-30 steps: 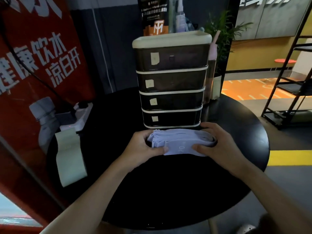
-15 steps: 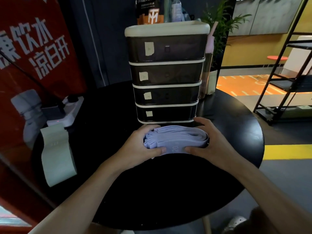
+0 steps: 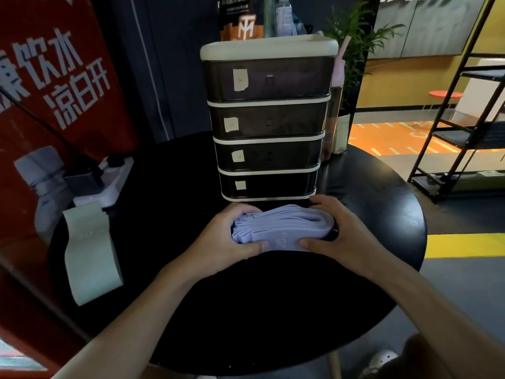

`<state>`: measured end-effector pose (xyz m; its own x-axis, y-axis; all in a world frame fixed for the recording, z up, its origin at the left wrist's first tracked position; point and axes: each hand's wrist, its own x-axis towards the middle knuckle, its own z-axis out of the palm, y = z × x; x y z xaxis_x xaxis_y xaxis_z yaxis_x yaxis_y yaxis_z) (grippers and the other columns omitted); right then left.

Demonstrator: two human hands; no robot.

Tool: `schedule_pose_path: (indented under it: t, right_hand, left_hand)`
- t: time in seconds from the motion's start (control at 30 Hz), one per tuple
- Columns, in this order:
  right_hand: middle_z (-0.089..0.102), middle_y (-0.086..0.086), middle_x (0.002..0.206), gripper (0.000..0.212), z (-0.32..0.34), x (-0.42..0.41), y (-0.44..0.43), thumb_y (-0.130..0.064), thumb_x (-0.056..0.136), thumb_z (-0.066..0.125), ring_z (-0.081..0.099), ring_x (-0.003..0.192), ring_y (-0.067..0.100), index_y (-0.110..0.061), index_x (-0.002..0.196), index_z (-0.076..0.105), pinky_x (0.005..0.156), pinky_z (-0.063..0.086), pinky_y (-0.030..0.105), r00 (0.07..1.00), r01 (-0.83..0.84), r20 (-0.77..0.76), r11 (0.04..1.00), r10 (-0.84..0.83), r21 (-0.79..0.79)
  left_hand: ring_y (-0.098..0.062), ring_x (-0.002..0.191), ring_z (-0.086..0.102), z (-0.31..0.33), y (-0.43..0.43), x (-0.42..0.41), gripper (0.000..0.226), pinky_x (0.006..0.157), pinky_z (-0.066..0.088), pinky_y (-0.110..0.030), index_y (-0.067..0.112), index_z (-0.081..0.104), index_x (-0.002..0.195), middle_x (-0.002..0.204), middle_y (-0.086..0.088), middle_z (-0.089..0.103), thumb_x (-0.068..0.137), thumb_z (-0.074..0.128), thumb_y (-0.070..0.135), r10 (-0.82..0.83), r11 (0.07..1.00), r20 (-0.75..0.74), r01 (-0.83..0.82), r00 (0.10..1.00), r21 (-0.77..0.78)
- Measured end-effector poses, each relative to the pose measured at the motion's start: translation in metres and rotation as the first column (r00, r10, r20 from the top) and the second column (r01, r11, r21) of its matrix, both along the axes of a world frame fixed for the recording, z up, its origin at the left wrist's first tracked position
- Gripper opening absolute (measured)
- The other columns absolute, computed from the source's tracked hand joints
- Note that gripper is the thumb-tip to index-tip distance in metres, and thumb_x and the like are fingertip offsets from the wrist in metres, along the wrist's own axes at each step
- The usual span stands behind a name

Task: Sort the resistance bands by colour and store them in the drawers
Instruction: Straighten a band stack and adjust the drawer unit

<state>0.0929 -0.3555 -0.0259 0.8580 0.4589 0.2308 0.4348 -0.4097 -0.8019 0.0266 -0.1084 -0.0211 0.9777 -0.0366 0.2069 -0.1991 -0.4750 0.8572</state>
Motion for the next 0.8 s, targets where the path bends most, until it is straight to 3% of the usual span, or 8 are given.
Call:
schedule_pose_path:
  t: [0.13, 0.27, 0.4, 0.5, 0.63, 0.8]
  right_hand:
    - [0.064, -0.016, 0.1, 0.043, 0.005, -0.006, 0.001, -0.023, 0.072, 0.085, 0.061, 0.09, -0.006, -0.032, 0.105, 0.059, 0.073, 0.046, 0.007, 0.999, 0.013, 0.03, 1.0, -0.014, 0.025]
    - [0.065, -0.013, 0.095, 0.038, 0.004, -0.01, 0.0, -0.021, 0.072, 0.085, 0.062, 0.085, -0.001, -0.027, 0.101, 0.063, 0.071, 0.049, 0.012, 0.998, 0.007, 0.065, 0.998, -0.011, 0.067]
    - [0.066, -0.01, 0.091, 0.037, 0.002, -0.01, 0.0, -0.021, 0.071, 0.086, 0.062, 0.079, -0.001, -0.026, 0.097, 0.061, 0.067, 0.047, 0.011, 0.999, -0.009, 0.044, 0.999, 0.008, 0.031]
    - [0.067, -0.01, 0.091, 0.038, 0.001, -0.011, 0.0, -0.019, 0.069, 0.088, 0.063, 0.08, 0.001, -0.025, 0.096, 0.063, 0.067, 0.047, 0.011, 0.998, 0.0, 0.067, 0.997, -0.005, 0.081]
    - [0.067, -0.006, 0.093, 0.036, 0.002, -0.012, 0.0, -0.02, 0.071, 0.086, 0.063, 0.081, 0.004, -0.024, 0.098, 0.063, 0.069, 0.049, 0.013, 0.999, -0.017, 0.041, 0.998, 0.015, 0.063]
    - [0.065, -0.014, 0.094, 0.037, 0.002, -0.015, 0.0, -0.022, 0.072, 0.084, 0.062, 0.086, 0.0, -0.026, 0.101, 0.062, 0.07, 0.048, 0.012, 0.993, 0.008, 0.119, 0.998, -0.016, 0.069]
  left_hand:
    - [-0.017, 0.086, 0.071, 0.001, -0.001, -0.002, 0.043, 0.072, 0.058, -0.025, 0.022, 0.064, 0.11, 0.104, 0.0, 0.069, 0.075, 0.087, 0.013, 0.057, 0.996, -0.016, -0.058, 0.998, -0.066]
    - [-0.021, 0.085, 0.073, 0.005, -0.002, -0.008, 0.045, 0.07, 0.061, -0.031, 0.022, 0.065, 0.116, 0.105, 0.0, 0.07, 0.077, 0.085, 0.016, 0.031, 0.995, -0.027, -0.033, 0.999, -0.097]
    - [-0.018, 0.069, 0.071, 0.004, 0.0, -0.01, 0.036, 0.058, 0.057, -0.029, 0.019, 0.067, 0.111, 0.095, -0.002, 0.072, 0.079, 0.083, 0.011, 0.002, 0.999, -0.07, -0.006, 0.998, -0.046]
    - [-0.022, 0.074, 0.073, 0.003, -0.002, -0.012, 0.035, 0.062, 0.059, -0.03, 0.021, 0.067, 0.108, 0.095, 0.0, 0.072, 0.078, 0.083, 0.011, 0.033, 0.998, -0.041, -0.035, 0.999, -0.059]
    - [-0.012, 0.08, 0.072, 0.002, -0.001, -0.014, 0.037, 0.068, 0.056, -0.024, 0.024, 0.068, 0.109, 0.099, 0.005, 0.071, 0.078, 0.085, 0.015, 0.027, 0.999, -0.037, -0.029, 0.999, -0.035]
    - [-0.008, 0.085, 0.07, 0.001, -0.003, -0.017, 0.041, 0.073, 0.056, -0.021, 0.028, 0.068, 0.11, 0.1, 0.009, 0.069, 0.076, 0.086, 0.014, 0.076, 0.996, 0.001, -0.076, 0.997, -0.055]
